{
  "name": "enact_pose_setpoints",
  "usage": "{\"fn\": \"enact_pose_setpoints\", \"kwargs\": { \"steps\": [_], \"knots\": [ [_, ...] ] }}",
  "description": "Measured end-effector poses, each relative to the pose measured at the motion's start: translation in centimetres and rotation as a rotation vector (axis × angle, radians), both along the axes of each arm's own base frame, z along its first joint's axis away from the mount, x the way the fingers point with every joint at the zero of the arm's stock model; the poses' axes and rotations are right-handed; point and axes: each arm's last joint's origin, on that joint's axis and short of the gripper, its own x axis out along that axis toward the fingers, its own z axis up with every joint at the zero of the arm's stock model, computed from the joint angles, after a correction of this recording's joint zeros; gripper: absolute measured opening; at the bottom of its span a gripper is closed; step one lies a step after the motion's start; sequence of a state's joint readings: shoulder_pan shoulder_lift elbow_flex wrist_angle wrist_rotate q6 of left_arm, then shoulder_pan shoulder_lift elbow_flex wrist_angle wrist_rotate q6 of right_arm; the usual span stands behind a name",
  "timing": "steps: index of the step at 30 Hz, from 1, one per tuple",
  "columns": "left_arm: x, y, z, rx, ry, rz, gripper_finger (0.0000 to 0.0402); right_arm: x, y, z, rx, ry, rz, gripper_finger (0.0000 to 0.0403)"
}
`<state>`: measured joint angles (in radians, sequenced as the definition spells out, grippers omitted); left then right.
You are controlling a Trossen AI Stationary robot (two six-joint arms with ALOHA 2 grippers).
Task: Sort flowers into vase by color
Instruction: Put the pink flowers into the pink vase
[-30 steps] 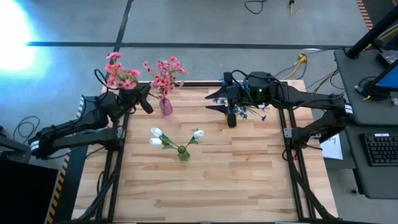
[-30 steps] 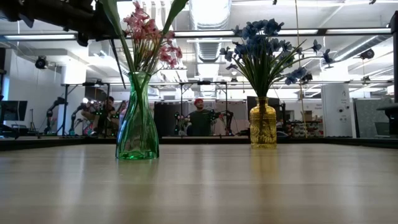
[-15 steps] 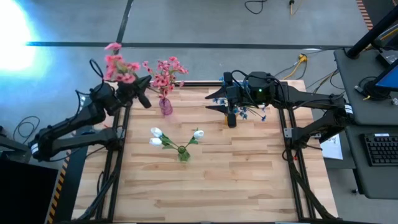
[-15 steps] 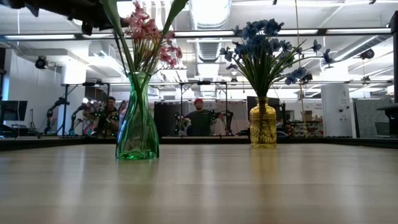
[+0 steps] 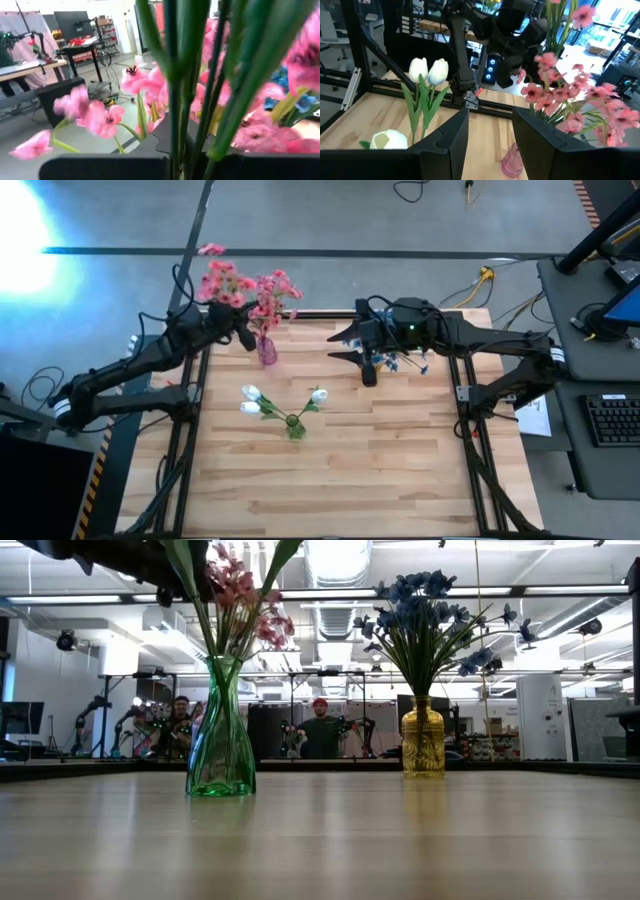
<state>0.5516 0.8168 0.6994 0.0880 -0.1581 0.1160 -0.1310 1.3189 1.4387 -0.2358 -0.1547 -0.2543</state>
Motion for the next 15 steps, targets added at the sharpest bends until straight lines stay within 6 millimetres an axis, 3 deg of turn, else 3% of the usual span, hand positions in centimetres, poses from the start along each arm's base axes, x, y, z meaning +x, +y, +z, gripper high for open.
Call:
{"fn": "enact_pose_setpoints", "kwargs": {
  "steps": [15],
  "knots": [
    [0.16,0.82,-0.76,-0.054,0.026,0.024,0.0000,0.64,-0.09,-0.61,-0.009,0.020,0.002,0.0146]
  ]
}}
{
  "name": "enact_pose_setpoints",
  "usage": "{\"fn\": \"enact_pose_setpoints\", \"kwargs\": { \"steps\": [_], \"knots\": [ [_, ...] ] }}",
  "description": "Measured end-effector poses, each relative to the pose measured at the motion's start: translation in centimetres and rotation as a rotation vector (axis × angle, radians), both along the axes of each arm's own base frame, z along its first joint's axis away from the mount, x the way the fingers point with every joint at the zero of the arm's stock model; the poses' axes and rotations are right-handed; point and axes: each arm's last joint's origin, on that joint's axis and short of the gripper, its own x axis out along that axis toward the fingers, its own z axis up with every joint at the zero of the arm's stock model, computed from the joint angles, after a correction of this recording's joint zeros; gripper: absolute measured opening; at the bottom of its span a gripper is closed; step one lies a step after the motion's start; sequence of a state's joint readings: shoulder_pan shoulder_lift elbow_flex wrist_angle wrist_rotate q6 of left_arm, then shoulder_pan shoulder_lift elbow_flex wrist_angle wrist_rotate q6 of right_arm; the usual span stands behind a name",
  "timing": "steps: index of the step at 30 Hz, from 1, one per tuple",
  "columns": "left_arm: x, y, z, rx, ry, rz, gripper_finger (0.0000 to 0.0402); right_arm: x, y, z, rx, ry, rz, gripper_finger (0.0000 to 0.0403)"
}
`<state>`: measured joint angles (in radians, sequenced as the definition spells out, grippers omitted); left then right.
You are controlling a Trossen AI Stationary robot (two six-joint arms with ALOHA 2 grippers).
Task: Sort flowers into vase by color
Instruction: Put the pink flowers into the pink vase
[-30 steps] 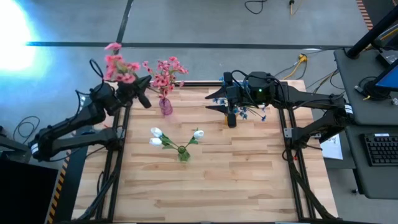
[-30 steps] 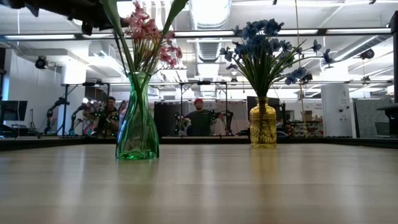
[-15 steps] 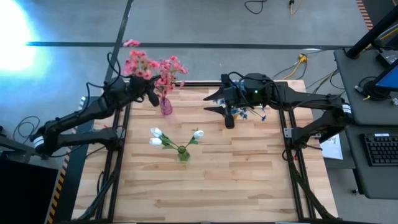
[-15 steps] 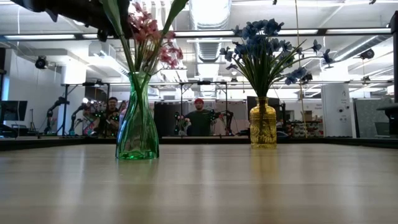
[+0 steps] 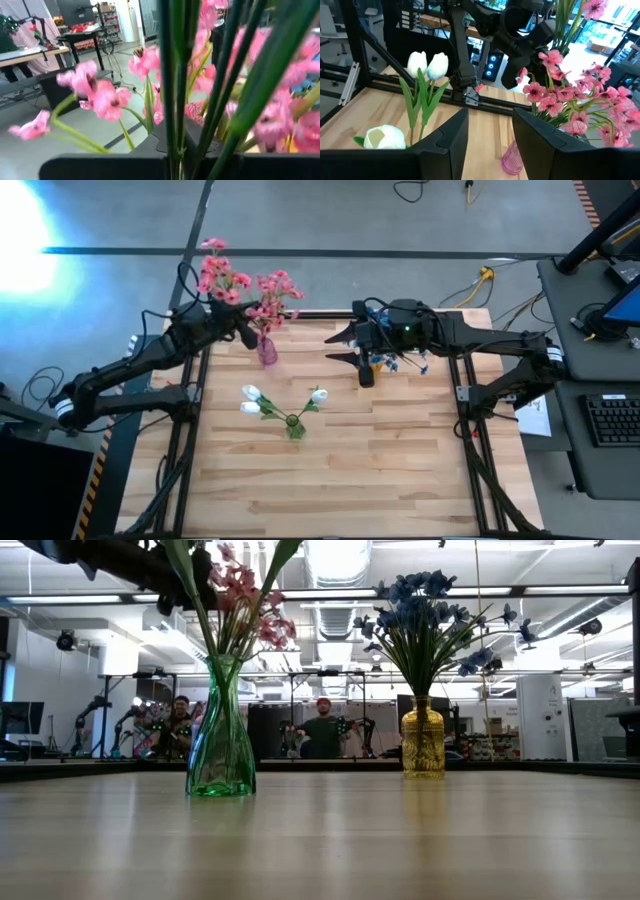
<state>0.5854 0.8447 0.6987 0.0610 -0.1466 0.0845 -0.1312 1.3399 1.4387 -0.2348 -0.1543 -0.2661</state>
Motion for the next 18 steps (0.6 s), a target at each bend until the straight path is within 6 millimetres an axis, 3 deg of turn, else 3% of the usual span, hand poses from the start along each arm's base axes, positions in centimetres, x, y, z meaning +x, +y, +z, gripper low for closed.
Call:
{"fn": "enact_pose_setpoints", "kwargs": {
  "steps": [18],
  "knots": [
    [-0.06,0.05,-0.27,0.003,0.036,0.001,0.0000,0.00,0.00,0.00,0.000,0.000,0.000,0.0146]
  ]
}}
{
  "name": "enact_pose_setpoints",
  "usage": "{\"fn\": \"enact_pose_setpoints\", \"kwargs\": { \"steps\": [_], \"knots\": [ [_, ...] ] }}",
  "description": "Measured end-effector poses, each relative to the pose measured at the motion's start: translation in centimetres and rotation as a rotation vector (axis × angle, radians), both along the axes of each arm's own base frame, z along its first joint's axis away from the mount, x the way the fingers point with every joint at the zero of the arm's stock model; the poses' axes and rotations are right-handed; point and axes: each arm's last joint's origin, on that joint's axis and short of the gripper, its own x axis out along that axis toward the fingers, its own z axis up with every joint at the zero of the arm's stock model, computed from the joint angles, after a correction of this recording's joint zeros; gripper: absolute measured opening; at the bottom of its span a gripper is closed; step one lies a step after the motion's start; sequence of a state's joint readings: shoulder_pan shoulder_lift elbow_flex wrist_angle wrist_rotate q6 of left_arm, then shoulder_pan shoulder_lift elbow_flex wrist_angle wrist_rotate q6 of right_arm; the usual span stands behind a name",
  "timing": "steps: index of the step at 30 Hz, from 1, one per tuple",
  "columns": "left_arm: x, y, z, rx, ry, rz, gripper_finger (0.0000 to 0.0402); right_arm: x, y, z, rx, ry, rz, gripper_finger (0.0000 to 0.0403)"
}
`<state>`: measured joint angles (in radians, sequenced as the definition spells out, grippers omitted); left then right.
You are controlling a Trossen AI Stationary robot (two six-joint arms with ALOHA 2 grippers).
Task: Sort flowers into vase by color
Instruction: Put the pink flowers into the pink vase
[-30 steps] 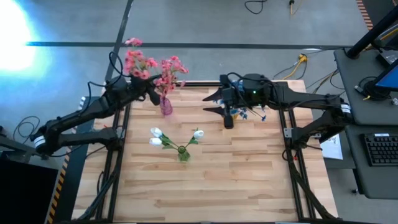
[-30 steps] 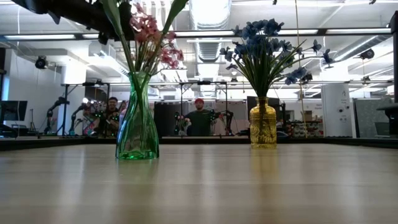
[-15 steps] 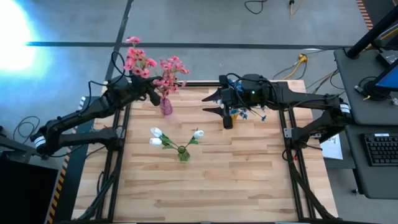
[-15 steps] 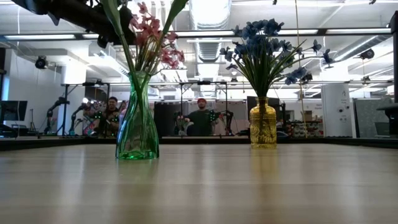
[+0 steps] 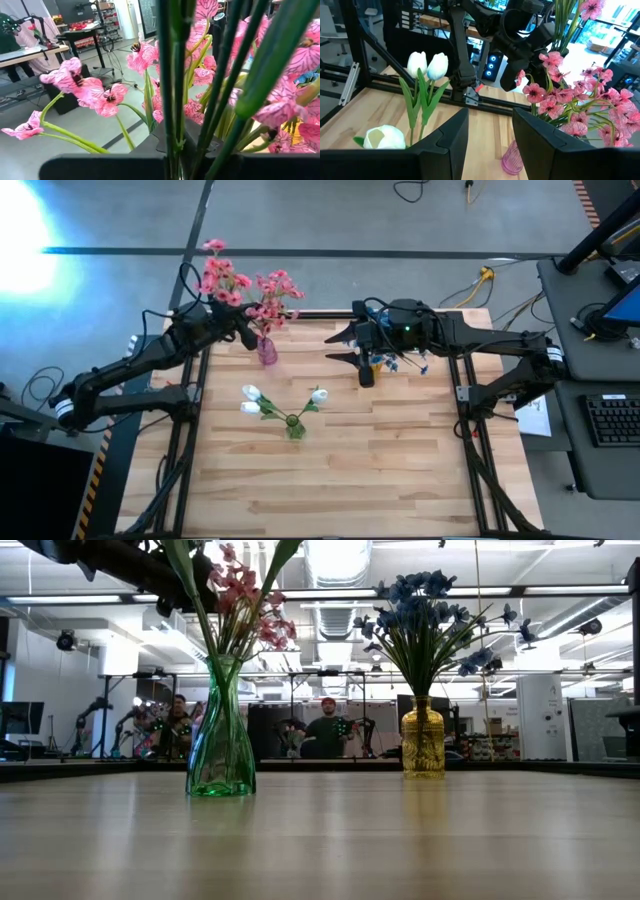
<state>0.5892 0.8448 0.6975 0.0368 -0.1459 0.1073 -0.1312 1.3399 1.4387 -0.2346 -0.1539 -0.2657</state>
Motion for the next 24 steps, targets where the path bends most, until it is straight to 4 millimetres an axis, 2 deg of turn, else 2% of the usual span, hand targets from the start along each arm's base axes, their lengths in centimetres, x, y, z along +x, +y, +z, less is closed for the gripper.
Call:
{"fn": "enact_pose_setpoints", "kwargs": {
  "steps": [10,24],
  "knots": [
    [0.0,0.0,-0.4,0.003,0.022,0.000,0.0000,0.0,0.0,0.0,0.003,0.000,-0.001,0.0146],
    [-0.2,0.4,-2.9,-0.062,0.067,0.031,0.0000,0.0,0.0,0.1,0.009,-0.008,-0.003,0.0146]
  ]
}}
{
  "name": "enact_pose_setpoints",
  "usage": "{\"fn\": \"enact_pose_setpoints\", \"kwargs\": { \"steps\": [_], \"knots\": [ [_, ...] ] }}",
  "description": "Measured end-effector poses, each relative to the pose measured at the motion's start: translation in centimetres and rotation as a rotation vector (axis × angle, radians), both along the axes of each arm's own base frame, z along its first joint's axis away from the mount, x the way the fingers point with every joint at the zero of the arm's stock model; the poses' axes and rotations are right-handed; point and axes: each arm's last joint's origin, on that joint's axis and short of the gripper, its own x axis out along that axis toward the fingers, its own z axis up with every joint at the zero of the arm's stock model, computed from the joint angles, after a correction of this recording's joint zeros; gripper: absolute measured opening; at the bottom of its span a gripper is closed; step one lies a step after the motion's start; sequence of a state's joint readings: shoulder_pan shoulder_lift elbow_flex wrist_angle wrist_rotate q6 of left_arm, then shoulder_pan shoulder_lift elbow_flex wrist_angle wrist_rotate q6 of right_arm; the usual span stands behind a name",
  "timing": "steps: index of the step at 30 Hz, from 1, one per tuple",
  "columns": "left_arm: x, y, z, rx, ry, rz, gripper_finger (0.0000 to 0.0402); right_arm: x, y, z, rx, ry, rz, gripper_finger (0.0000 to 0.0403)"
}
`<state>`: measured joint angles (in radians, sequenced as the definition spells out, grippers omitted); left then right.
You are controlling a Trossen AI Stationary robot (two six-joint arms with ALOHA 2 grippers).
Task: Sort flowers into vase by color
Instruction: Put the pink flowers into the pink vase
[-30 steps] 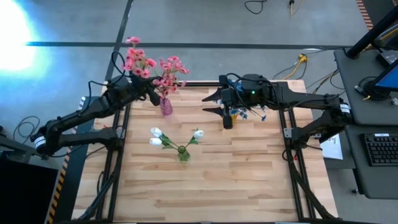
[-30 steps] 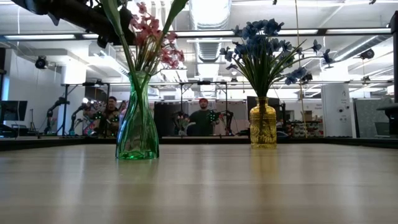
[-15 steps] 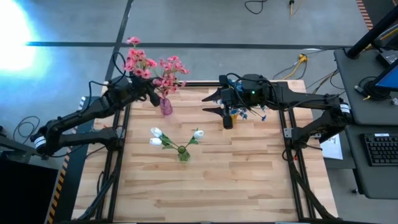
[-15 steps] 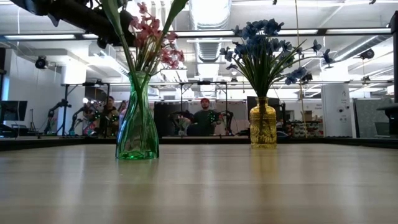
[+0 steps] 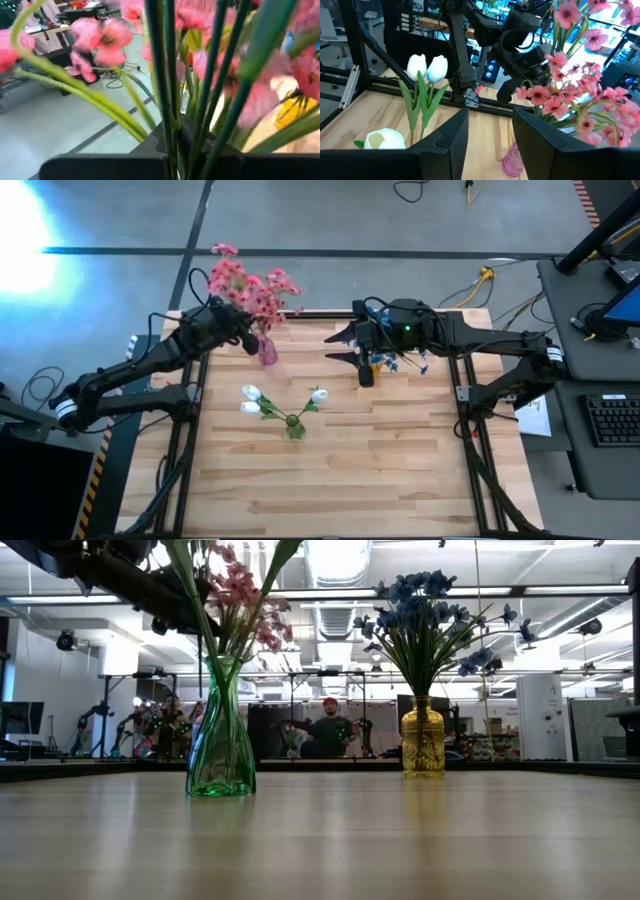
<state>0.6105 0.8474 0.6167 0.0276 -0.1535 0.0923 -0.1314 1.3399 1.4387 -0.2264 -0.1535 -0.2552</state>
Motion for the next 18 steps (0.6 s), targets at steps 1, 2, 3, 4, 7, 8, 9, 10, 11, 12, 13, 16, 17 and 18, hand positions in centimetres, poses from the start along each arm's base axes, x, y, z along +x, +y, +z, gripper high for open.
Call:
{"fn": "enact_pose_setpoints", "kwargs": {
  "steps": [1,2,3,4,7,8,9,10,11,12,13,16,17,18],
  "knots": [
    [-0.01,0.01,0.06,0.004,-0.005,0.001,0.0000,0.00,0.00,0.00,0.001,0.000,0.000,0.0146],
    [0.00,0.02,0.17,0.006,-0.015,0.002,0.0000,0.00,0.01,0.00,0.004,0.000,-0.001,0.0146],
    [0.02,0.04,0.28,0.008,-0.030,0.003,0.0000,0.00,0.01,0.00,0.006,0.000,-0.001,0.0146],
    [0.03,0.04,0.38,0.003,-0.049,0.002,0.0000,0.00,0.00,0.00,0.009,0.000,-0.002,0.0146],
    [0.03,0.03,0.37,-0.033,-0.082,0.008,0.0000,0.00,0.00,0.00,0.010,0.000,-0.002,0.0146],
    [0.03,0.02,0.27,-0.039,-0.084,0.010,0.0000,0.00,0.01,0.00,0.010,0.000,-0.002,0.0146],
    [0.02,0.04,0.16,-0.042,-0.084,0.012,0.0000,0.00,0.01,0.00,0.011,0.000,-0.002,0.0146],
    [0.03,0.05,0.07,-0.046,-0.084,0.012,0.0000,0.00,0.01,0.01,0.010,0.000,-0.002,0.0146],
    [0.06,0.07,-0.04,-0.050,-0.083,0.013,0.0000,0.01,0.00,0.02,0.011,-0.002,-0.002,0.0146],
    [0.07,0.07,-0.15,-0.055,-0.083,0.014,0.0000,0.01,0.01,0.06,0.011,-0.006,-0.002,0.0146],
    [0.07,0.07,-0.25,-0.062,-0.084,0.016,0.0000,0.02,0.01,0.07,0.011,-0.008,-0.002,0.0146],
    [0.07,0.08,-0.40,-0.071,-0.088,0.018,0.0000,0.03,0.01,0.13,0.010,-0.014,-0.002,0.0146],
    [0.07,0.08,-0.43,-0.070,-0.090,0.018,0.0000,0.03,0.00,0.14,0.010,-0.015,-0.002,0.0146],
    [0.08,0.08,-0.49,-0.068,-0.091,0.018,0.0000,0.03,0.01,0.15,0.010,-0.016,-0.002,0.0146]
  ]
}}
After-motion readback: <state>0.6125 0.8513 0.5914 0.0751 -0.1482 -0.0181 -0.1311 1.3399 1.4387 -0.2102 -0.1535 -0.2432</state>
